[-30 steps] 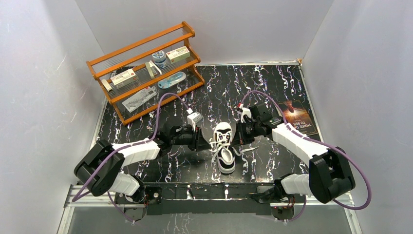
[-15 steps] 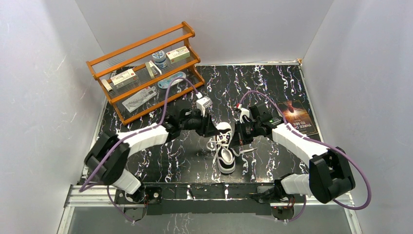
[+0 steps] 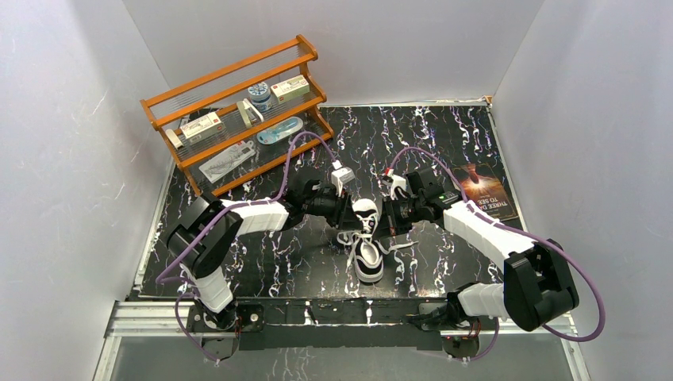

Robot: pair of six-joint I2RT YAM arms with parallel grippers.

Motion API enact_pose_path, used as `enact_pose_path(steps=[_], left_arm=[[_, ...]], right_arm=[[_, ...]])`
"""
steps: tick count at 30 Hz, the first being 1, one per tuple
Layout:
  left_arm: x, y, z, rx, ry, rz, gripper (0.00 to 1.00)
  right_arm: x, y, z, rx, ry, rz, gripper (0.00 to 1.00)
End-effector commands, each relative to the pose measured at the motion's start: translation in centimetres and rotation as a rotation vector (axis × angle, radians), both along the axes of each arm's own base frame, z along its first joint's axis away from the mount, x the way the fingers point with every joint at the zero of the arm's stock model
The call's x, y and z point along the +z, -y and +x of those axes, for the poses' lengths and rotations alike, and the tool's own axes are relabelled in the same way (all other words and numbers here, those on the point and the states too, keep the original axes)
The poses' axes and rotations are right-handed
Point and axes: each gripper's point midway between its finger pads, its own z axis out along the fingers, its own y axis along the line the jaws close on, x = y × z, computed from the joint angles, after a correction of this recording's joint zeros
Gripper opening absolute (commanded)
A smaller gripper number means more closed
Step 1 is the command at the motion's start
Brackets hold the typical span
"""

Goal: Tie the shoes

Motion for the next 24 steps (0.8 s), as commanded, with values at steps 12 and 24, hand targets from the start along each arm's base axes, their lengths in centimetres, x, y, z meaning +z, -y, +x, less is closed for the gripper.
enact_pose_path(steps=[12,24], left_arm=[[1.2,1.4,-0.3,-0.070,0.043,-0.057,0.17],[3.5,1.0,-0.4,-0.034,0.070,-0.100,0.00]], right_arm=[[0.5,-0.7,0.2,0.030,0.025,0.043,0.00],[0.0,-1.3,0.9,0.013,0.003,0.060,0.00]])
